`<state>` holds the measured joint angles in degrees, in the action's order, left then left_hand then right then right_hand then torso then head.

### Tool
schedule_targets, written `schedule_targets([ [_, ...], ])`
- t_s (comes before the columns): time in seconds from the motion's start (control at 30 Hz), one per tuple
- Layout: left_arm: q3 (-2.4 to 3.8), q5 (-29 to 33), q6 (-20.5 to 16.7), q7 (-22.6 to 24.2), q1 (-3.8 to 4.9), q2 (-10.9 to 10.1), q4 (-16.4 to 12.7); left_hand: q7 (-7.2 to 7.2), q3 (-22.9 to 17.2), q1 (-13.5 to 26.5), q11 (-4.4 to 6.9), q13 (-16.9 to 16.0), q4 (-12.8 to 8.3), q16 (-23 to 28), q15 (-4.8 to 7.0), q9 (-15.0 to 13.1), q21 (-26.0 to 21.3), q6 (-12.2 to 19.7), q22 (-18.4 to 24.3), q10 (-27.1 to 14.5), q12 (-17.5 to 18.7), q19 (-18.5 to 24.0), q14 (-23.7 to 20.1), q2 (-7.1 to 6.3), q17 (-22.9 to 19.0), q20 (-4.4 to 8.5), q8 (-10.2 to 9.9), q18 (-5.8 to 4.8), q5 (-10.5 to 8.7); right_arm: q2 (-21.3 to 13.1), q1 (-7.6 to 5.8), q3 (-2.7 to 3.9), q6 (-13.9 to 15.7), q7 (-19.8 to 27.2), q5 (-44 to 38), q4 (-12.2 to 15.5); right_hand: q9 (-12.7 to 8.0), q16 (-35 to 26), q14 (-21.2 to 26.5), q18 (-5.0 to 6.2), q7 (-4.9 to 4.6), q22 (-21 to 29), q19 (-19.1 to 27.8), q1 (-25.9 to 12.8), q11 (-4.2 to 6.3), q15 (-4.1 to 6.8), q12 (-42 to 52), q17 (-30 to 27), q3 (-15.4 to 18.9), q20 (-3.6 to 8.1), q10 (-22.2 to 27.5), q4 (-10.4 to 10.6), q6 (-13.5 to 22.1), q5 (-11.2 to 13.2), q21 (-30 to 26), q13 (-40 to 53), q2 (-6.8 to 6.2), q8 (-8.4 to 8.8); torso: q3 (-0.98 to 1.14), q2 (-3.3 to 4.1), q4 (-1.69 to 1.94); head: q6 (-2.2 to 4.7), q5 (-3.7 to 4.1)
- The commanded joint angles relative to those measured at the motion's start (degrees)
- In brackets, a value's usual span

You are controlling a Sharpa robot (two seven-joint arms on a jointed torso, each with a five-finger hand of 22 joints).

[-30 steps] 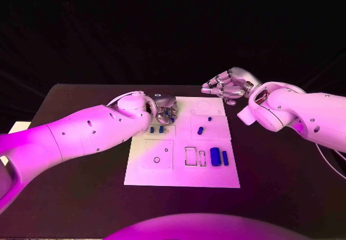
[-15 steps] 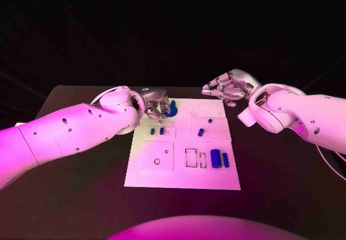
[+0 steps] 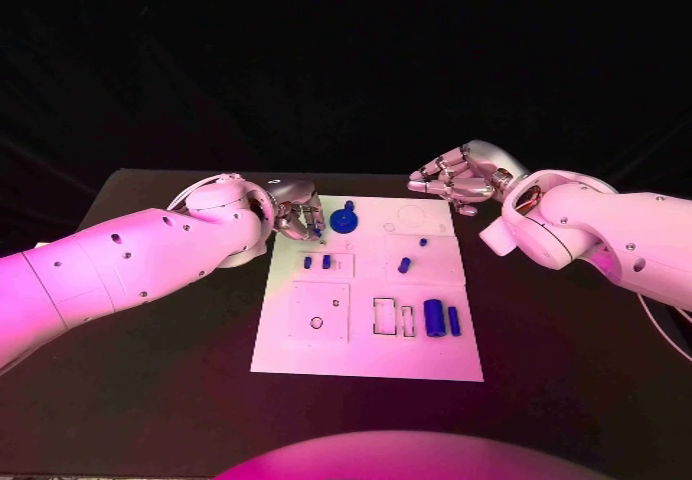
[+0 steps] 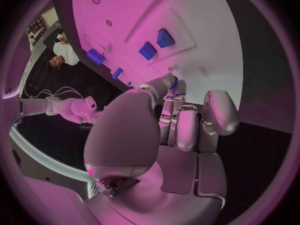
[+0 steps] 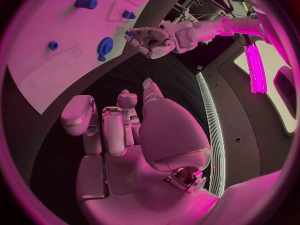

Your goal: Assemble the parts on the task board

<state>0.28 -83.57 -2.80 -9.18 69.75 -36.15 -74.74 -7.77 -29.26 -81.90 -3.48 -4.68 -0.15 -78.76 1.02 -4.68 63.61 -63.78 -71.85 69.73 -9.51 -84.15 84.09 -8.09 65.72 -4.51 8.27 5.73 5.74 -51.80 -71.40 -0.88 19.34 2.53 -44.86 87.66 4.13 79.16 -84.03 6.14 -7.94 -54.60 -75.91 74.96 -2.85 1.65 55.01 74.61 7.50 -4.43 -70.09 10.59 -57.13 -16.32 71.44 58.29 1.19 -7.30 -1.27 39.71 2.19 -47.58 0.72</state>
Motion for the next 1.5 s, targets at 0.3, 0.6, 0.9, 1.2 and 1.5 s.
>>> schedule_targets([
  [0.3, -0.19, -0.42, 1.1, 0.33, -0.62, 1.44, 1.05, 0.2, 0.05, 0.8, -0.04, 0.02, 0.33, 0.1, 0.21, -0.05, 0.15, -0.62, -0.02, 0.51, 0.21, -0.58, 1.56, 0.09, -0.06, 0.17, -0.36, -0.61, -0.24, 0.14, 0.13, 0.0, -0.46, 0.67, -0.12, -0.07, -0.07, -0.33, -2.86, 0.43, 0.36, 0.13, 0.16, 0.34, 0.19, 0.08, 0.21, 0.05, 0.36, 0.2, 0.09, -0.01, 0.19, -0.19, -0.28, -0.11, 0.4, -0.24, 0.09, 0.1, -0.14, -0.14, -0.08],
  [0.6, -0.29, -1.07, 1.53, 0.27, -0.69, 1.97, 1.48, 0.2, 0.05, 0.8, -0.04, 0.02, 0.33, 0.1, 0.21, -0.05, 0.15, -0.62, -0.02, 0.51, 0.21, -0.58, 1.56, 0.09, -0.06, 0.17, -0.36, -0.61, -0.24, 0.2, 0.14, 0.0, -0.52, 0.62, -0.12, -0.08, -0.07, -0.33, -2.86, 0.43, 0.36, 0.13, 0.16, 0.34, 0.19, 0.08, 0.21, 0.05, 0.36, 0.2, 0.09, -0.01, 0.19, -0.19, -0.28, -0.11, 0.4, -0.24, 0.11, 0.07, -0.16, -0.3, -0.11],
  [0.9, -0.41, -1.74, 2.77, 0.0, -0.82, 2.66, 2.4, 0.3, 0.01, 0.77, 0.06, -0.05, 0.19, 0.09, 0.28, -0.1, 0.09, -0.85, -0.03, 0.78, 0.25, -0.51, 1.56, 0.1, -0.11, 0.2, -0.33, -0.57, -0.23, 0.24, 0.14, 0.0, -0.59, 0.66, -0.12, -0.13, -0.07, -0.33, -2.86, 0.43, 0.36, 0.13, 0.16, 0.34, 0.19, 0.08, 0.21, 0.05, 0.36, 0.2, 0.09, -0.01, 0.19, -0.19, -0.28, -0.11, 0.4, -0.24, 0.07, 0.06, -0.16, -0.49, -0.02],
  [1.2, -0.46, -2.38, 3.69, -0.25, -0.85, 2.54, 2.08, 0.51, 0.0, 0.79, 0.3, -0.24, -0.12, 0.11, 0.46, -0.24, 0.14, -1.51, -0.18, 1.52, 0.25, -0.41, 1.52, 0.15, -0.27, 0.28, -0.19, -0.54, -0.26, 0.23, 0.14, 0.0, -0.63, 0.65, -0.11, -0.15, -0.08, -0.34, -2.86, 0.43, 0.36, 0.13, 0.16, 0.43, 0.19, 0.08, 0.22, 0.04, 0.39, 0.2, 0.1, -0.02, 0.2, -0.17, -0.28, -0.12, 0.47, -0.25, 0.08, 0.05, -0.13, -0.72, -0.08],
  [1.5, -0.48, -2.48, 3.12, 0.0, -0.89, 2.49, 1.63, 0.55, 0.05, 0.85, 0.35, -0.3, -0.17, 0.1, 0.51, -0.27, 0.13, -1.65, -0.2, 1.7, 0.24, -0.38, 1.52, 0.14, -0.3, 0.31, -0.16, -0.53, -0.27, 0.27, 0.15, 0.0, -0.64, 0.7, -0.08, -0.21, -0.08, -0.34, -2.86, 0.43, 0.36, 0.13, 0.16, 0.43, 0.19, 0.08, 0.22, 0.04, 0.39, 0.2, 0.1, -0.02, 0.2, -0.17, -0.28, -0.12, 0.47, -0.25, 0.04, -0.01, -0.1, -0.8, -0.21],
])
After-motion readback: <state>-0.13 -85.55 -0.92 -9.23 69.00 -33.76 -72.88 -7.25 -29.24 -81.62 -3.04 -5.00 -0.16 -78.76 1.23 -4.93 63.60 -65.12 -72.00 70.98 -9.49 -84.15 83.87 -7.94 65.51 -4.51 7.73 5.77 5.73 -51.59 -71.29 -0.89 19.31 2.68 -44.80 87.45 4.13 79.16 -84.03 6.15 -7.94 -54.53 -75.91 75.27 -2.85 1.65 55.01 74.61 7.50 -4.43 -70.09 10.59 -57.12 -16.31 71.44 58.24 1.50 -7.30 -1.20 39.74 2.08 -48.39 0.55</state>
